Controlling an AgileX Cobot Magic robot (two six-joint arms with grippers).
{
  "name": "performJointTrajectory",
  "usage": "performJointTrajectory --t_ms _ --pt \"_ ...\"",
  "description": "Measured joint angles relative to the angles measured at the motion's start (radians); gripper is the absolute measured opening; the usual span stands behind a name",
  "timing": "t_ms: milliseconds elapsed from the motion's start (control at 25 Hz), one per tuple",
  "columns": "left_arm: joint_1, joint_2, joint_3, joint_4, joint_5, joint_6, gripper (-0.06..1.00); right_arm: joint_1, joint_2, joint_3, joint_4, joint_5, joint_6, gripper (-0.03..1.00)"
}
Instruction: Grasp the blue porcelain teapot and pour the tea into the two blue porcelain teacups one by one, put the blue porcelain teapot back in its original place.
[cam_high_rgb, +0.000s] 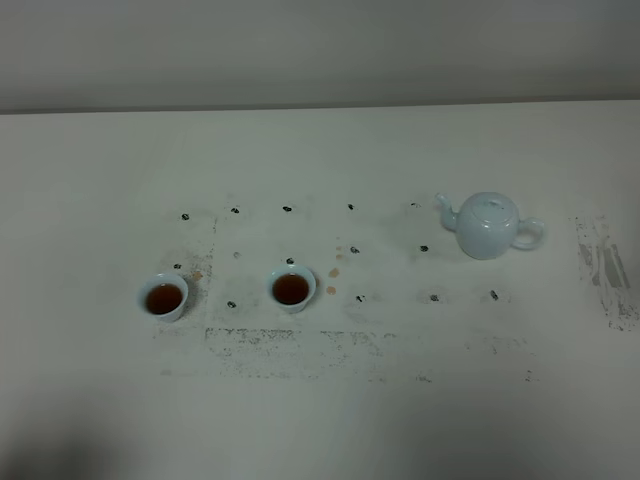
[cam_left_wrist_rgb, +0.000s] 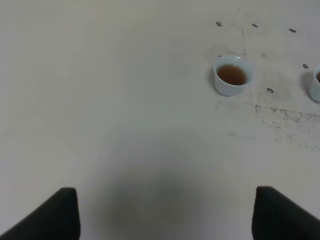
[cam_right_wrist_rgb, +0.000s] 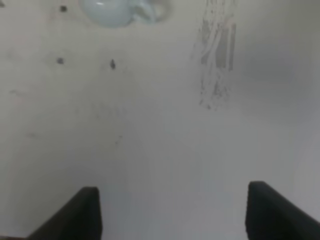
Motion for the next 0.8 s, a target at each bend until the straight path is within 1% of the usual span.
performJointTrajectory --t_ms 200,560,800 --pt "0.000 0.000 0.000 0.000 0.000 0.000 0.67 0.000 -0.207 0.116 0.003 0.000 0.032 0.58" --pt "0.000 0.000 0.000 0.000 0.000 0.000 0.67 0.000 -0.569 0.308 -0.003 0.002 0.029 0.58" --pt "0.000 0.000 0.000 0.000 0.000 0.000 0.67 0.000 -0.735 0.433 -0.065 -0.011 0.014 0.58"
